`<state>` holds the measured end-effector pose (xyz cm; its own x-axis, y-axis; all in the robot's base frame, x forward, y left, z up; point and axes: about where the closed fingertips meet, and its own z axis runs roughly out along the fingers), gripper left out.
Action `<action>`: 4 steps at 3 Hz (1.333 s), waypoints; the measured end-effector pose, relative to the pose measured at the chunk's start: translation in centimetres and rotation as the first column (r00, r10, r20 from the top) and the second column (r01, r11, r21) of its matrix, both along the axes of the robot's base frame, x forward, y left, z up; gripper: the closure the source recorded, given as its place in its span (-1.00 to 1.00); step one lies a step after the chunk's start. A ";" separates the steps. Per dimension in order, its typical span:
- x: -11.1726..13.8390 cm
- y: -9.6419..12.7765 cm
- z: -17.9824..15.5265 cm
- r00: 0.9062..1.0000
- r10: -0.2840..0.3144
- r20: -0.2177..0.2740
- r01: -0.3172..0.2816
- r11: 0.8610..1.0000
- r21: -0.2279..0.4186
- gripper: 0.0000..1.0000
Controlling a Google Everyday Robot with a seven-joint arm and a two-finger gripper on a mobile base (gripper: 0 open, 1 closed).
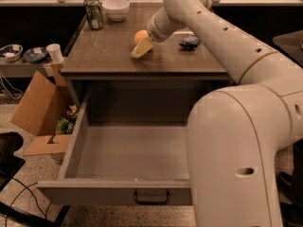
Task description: Pick orange from top drawer and place on counter
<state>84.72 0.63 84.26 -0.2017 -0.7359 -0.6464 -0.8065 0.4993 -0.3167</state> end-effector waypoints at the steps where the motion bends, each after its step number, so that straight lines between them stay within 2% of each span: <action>1: 0.0 0.0 0.0 1.000 0.000 0.000 0.000 1.000 0.000 -1.00; 2: -1.1 -0.4 2.3 1.000 -0.013 0.008 0.013 1.000 -0.002 -1.00; 3: -4.3 -1.7 7.2 0.998 -0.059 0.031 0.059 0.998 -0.022 -1.00; 4: -9.1 -3.6 12.7 0.985 -0.144 0.090 0.145 0.989 -0.011 -1.00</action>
Offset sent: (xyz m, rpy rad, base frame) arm -0.0305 -0.0161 0.0681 -0.0042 -0.0298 -0.0401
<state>75.62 -2.98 97.00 -0.2491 -0.7147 -0.6536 -0.6944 0.6022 -0.3939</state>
